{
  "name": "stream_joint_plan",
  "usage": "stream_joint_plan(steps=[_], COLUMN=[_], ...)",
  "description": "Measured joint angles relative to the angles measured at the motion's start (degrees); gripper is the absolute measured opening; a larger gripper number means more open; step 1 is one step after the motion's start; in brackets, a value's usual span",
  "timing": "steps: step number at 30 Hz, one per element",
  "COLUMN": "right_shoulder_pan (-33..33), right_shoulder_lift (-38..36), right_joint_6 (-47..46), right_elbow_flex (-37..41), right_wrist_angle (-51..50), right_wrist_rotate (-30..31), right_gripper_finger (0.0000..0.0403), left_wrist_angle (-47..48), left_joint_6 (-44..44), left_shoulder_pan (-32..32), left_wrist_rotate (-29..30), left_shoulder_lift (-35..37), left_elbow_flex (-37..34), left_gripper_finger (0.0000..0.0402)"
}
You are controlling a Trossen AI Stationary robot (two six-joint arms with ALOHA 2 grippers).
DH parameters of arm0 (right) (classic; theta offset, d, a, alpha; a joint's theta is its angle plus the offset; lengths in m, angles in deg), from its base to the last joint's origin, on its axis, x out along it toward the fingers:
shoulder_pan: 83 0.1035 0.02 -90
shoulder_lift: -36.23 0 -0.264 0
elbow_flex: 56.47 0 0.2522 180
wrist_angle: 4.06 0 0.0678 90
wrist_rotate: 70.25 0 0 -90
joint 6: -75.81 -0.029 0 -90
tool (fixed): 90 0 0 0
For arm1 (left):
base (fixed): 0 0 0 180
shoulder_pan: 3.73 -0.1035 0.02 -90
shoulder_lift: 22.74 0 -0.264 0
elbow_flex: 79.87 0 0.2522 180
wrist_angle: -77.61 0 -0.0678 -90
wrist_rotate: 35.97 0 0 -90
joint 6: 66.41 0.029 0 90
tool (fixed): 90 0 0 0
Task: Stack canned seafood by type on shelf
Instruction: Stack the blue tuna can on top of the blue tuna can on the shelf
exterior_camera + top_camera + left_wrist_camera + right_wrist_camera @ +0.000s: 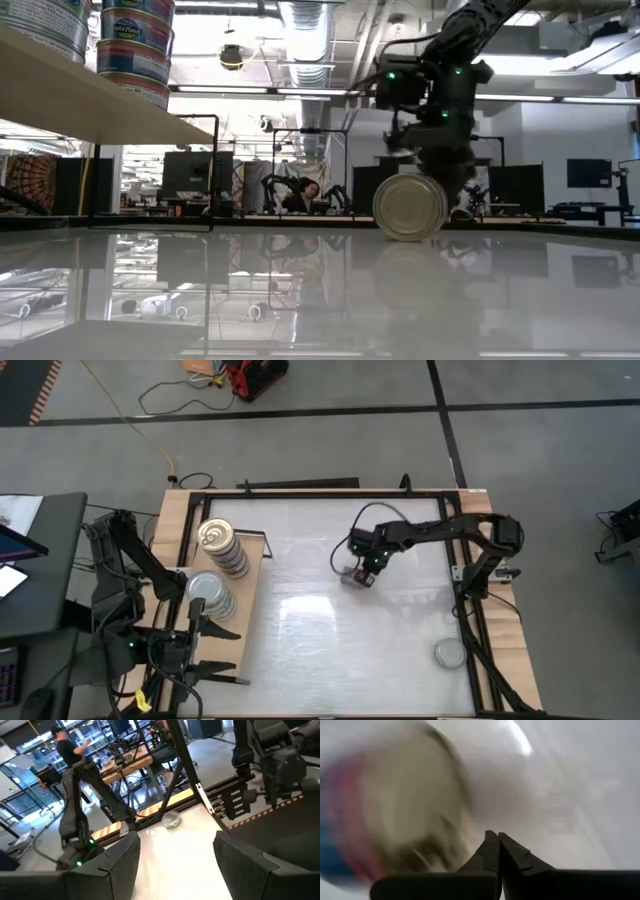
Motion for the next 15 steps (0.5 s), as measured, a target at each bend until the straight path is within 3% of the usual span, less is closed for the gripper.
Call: stream_joint_plan(steps=[6,9,15], right_shoulder_pan=[-0.3,3.9,13.3], right_shoulder_lift=[-8.1,-12.3,-15.2], right_joint_6=[2.9,7.9,14.8], right_elbow_flex=[-2.2,-3.0,-3.0], right_wrist_angle=[-8.4,-9.7,-3.4], right_wrist_rotate=[5.9,10.2,10.4], right_gripper_finger=[0.0041,0.0057,0.0130], left_wrist_angle=[0.2,1.0,5.9], left_joint_6=[-1.2,-1.3,-4.1], left_shoulder_pan=[0.0,0.0,0.0], left_wrist_rotate=[0.3,1.4,3.6], left_shoulder_lift=[0.0,0.0,0.0], left_elbow_flex=[0.0,0.0,0.0], left_gripper_finger=[0.0240,0.0240,0.0240])
